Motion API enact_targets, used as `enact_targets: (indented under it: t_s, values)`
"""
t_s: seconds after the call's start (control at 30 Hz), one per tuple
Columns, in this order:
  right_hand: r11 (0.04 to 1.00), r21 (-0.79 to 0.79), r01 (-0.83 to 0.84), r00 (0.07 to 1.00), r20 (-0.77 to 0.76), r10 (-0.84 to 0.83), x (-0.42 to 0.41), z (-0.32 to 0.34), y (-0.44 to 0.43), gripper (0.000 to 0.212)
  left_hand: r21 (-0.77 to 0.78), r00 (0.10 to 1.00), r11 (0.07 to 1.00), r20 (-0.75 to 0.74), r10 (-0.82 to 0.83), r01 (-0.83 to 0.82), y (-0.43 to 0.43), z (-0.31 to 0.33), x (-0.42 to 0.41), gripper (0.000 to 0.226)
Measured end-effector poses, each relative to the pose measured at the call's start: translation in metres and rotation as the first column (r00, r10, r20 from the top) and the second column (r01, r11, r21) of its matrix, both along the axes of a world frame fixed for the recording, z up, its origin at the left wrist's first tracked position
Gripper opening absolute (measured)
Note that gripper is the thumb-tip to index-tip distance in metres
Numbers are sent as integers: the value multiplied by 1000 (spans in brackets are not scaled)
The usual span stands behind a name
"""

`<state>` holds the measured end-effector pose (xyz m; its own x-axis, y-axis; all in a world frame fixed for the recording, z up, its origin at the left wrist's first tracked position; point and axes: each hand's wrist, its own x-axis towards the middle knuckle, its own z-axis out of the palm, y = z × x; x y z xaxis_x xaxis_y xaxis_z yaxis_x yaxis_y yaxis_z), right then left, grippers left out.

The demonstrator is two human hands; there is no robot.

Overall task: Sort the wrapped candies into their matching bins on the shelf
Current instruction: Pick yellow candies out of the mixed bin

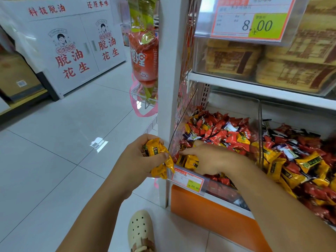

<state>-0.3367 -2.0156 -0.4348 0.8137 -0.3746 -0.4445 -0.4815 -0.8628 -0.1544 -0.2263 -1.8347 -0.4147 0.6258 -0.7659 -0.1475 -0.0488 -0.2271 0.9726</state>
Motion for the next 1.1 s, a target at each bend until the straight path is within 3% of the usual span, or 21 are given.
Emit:
enact_targets:
  t_s: [0.1, 0.27, 0.43, 0.53, 0.7, 0.93, 1.0, 1.1]
  values:
    - [989, -149, -6, 1000, 16, 8, 1, -5, 9, 73, -1, 1000, 1000, -13, -6, 6, -1, -1, -1, 20]
    - [976, -217, 33, 973, 228, 18, -3, -13, 10, 43, -13, 1000, 1000, 7, -15, 15, -5, -1, -5, 20]
    - [991, -34, 133, 912, 396, -109, -18, 3, -3, 41, -11, 1000, 1000, -12, -12, 12, -7, 0, -6, 21]
    - [958, 181, 223, 818, 499, -285, -31, 24, -14, 37, -19, 999, 999, -30, -35, 35, -10, 1, -10, 19]
    - [804, 522, 283, 640, 522, -564, -47, 38, -14, 28, -33, 996, 997, -40, -74, 72, -23, -1, -21, 17]
    - [567, 773, 285, 408, 437, -802, -45, 37, -14, 46, -52, 995, 994, -40, -95, 93, -42, 1, -38, 22]
    - [445, 870, 211, 392, 341, -854, -46, 40, -17, 36, -45, 995, 995, -29, -91, 89, -45, 0, -39, 24]
    - [216, 967, 134, 464, 131, -876, -52, 50, -17, 37, -52, 996, 996, -41, -80, 78, -46, 1, -39, 25]
